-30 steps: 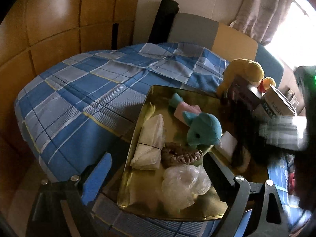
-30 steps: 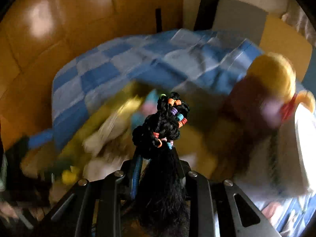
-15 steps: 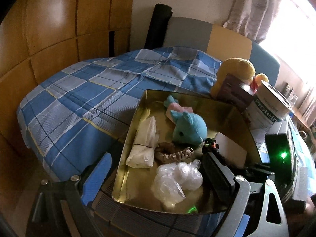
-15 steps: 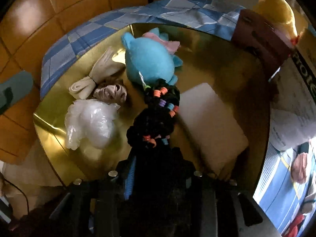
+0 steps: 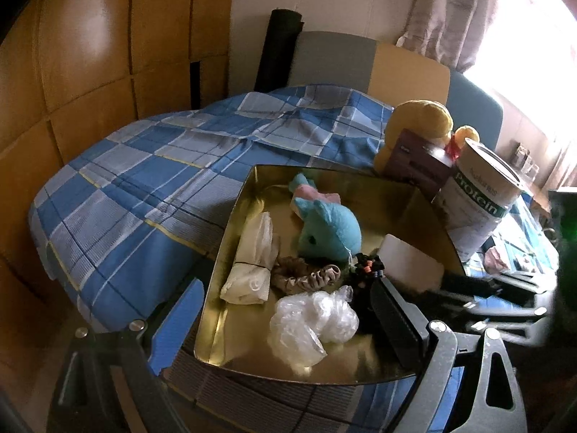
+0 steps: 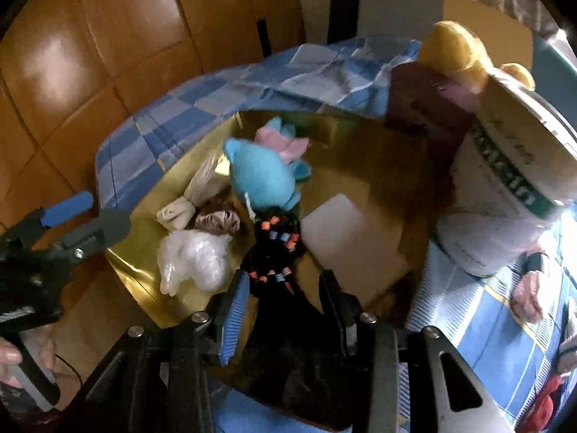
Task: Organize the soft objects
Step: 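Carry the black hair piece to the tray with the right gripper and release, then reach the left gripper to the pink towel roll and grasp its blue band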
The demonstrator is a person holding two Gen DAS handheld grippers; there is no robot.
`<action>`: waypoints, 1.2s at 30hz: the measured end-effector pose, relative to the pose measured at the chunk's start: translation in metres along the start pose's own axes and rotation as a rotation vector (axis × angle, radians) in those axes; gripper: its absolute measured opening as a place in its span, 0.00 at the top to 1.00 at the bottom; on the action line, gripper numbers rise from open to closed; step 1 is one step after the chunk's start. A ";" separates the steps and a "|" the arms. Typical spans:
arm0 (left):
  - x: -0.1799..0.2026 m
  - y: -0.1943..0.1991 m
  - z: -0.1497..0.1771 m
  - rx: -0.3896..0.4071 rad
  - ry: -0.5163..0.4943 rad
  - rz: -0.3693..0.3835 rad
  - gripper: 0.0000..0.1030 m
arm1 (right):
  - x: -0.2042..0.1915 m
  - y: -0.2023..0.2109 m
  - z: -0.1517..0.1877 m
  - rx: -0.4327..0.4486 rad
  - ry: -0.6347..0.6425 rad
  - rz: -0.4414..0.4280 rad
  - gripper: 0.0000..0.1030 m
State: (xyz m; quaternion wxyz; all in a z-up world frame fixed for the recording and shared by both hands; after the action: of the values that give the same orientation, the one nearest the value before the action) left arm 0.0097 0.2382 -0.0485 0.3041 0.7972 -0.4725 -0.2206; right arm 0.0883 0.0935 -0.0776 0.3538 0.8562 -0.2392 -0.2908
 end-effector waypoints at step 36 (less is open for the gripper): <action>0.182 0.083 0.006 0.105 -0.399 0.369 0.16 | 0.310 0.248 0.159 0.496 -0.900 0.495 0.61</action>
State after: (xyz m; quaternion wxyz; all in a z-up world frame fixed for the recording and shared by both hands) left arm 0.0375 0.0442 -0.0067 0.1983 0.6534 -0.6709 -0.2893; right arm 0.1539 -0.3290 -0.0874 0.0630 0.6238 -0.6209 -0.4705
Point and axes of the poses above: each gripper's, at about its wrist camera, not at the fingertips, and y roughly against the way its jaws point, x to its right, z to its underside, the point moved 7 cm from there along -y, roughly the way its jaws point, and after that the axes turned 13 degrees about -z, right-handed, at the moved point
